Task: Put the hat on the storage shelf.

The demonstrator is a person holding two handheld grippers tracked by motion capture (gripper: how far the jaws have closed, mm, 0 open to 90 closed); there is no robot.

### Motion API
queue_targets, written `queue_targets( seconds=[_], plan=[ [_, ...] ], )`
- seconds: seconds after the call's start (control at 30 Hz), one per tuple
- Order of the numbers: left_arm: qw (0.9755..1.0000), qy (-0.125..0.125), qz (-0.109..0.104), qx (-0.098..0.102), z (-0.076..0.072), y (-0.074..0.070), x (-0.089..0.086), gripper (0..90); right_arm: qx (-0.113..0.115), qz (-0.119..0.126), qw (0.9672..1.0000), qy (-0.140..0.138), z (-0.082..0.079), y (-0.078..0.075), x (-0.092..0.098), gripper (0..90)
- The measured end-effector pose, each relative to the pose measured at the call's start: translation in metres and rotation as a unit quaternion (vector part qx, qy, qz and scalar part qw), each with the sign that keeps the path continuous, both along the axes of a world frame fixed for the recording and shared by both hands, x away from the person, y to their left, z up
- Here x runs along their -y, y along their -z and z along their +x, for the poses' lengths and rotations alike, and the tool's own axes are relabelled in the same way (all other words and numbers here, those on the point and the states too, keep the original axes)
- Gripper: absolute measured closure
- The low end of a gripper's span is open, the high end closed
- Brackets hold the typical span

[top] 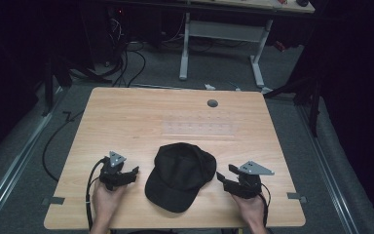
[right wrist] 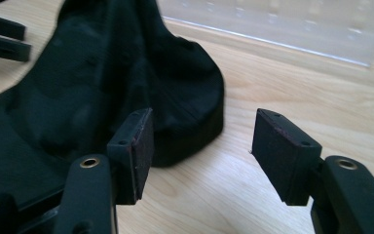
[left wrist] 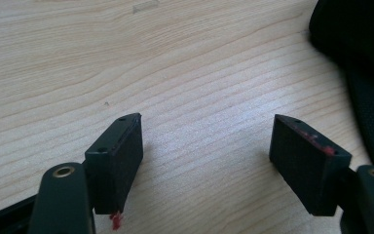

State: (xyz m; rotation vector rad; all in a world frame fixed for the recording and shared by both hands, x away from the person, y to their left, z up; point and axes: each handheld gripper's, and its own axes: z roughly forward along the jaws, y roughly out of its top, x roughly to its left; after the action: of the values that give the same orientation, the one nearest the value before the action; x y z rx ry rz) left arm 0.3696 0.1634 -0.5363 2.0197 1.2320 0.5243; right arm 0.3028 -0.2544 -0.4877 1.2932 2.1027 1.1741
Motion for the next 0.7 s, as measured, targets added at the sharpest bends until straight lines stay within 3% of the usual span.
queue_targets(
  seconds=[0.23,0.7],
  plan=[
    [1.0000,0.000,0.000,0.000,0.000,0.000,0.000,28.4,0.011,0.007,0.9997,-0.021,0.003,-0.010,-0.012,41.6],
    [1.0000,0.000,0.000,0.000,0.000,0.000,0.000,28.2,0.006,0.012,0.9986,-0.051,0.017,-0.020,-0.037,41.8]
  ],
)
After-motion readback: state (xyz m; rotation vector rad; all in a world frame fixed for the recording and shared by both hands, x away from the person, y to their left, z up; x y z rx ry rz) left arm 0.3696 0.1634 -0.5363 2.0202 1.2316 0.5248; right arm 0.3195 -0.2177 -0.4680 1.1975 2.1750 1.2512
